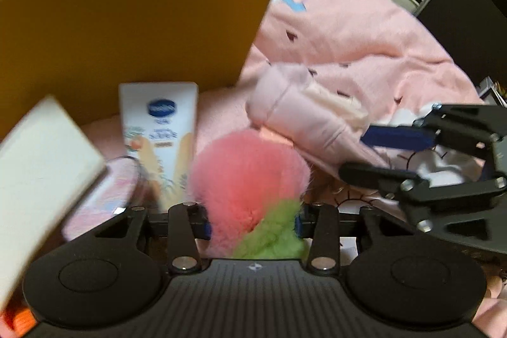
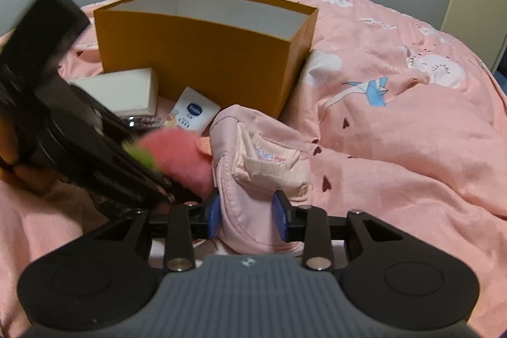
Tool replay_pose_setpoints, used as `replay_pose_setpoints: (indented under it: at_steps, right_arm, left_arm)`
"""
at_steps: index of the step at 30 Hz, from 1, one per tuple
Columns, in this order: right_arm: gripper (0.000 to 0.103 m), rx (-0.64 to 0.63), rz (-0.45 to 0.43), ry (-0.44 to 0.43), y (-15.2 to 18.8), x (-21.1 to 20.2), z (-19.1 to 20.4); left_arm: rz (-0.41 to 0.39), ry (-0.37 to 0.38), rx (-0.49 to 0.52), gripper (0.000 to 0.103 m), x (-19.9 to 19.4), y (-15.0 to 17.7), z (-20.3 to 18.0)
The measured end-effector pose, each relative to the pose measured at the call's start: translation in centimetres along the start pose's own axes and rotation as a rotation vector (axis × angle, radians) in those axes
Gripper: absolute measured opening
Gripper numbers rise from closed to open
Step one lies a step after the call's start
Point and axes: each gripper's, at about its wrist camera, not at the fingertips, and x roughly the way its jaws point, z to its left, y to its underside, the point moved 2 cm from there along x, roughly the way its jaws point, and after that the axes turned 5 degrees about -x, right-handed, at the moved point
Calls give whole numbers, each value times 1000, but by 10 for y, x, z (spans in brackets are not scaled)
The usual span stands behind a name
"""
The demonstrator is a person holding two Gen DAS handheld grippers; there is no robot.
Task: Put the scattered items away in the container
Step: 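Lift the pink ball and pink cloth and carry both over the orange box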
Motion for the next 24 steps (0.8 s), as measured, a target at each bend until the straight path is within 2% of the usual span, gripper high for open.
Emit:
replay_pose_setpoints:
  at_steps: [6, 10, 13, 19, 24]
  right_arm:
    - [38, -104, 21, 27, 1, 4, 14]
    - [21, -146, 18, 40, 0, 4, 21]
    - [14, -144, -1, 58, -6, -1, 21]
    - [9, -90, -56, 40, -25, -20, 12]
    - [9, -103, -130, 22, -47, -41, 15]
  left_arm:
    - [-52, -4, -20, 48, -19, -6, 7]
    - [-75, -11, -26, 48, -26, -7, 10]
    - [-92, -11, -34, 48, -37, -5, 15]
    - [-134, -21, -48, 48, -59, -8, 20]
    - [-189, -23, -54, 48, -79, -18, 21]
